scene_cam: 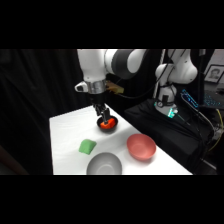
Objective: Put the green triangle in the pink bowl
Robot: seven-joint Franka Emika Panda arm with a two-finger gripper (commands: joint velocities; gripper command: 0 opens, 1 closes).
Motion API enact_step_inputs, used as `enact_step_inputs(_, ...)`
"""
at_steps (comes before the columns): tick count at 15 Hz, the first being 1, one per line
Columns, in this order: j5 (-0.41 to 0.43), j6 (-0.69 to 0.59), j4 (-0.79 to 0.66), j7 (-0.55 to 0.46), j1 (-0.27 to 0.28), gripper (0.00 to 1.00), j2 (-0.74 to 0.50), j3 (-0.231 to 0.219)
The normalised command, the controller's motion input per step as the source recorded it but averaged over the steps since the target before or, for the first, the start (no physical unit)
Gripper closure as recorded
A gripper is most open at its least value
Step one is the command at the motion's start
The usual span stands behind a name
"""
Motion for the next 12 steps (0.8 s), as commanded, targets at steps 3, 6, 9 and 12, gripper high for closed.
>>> enact_step_inputs(3, 0.001, 0.01, 0.08, 0.04, -0.025, 0.0, 0.05, 0.015)
enact_step_inputs(6, 0.015, 0.03, 0.22, 0.03, -0.044, 0.0, 0.11, -0.003)
enact_step_inputs(9, 0.04, 0.02, 0.35, 0.02, -0.056, 0.0, 0.18, -0.012)
enact_step_inputs(12, 0.059, 0.02, 0.43, 0.04, -0.053, 0.0, 0.29, -0.015)
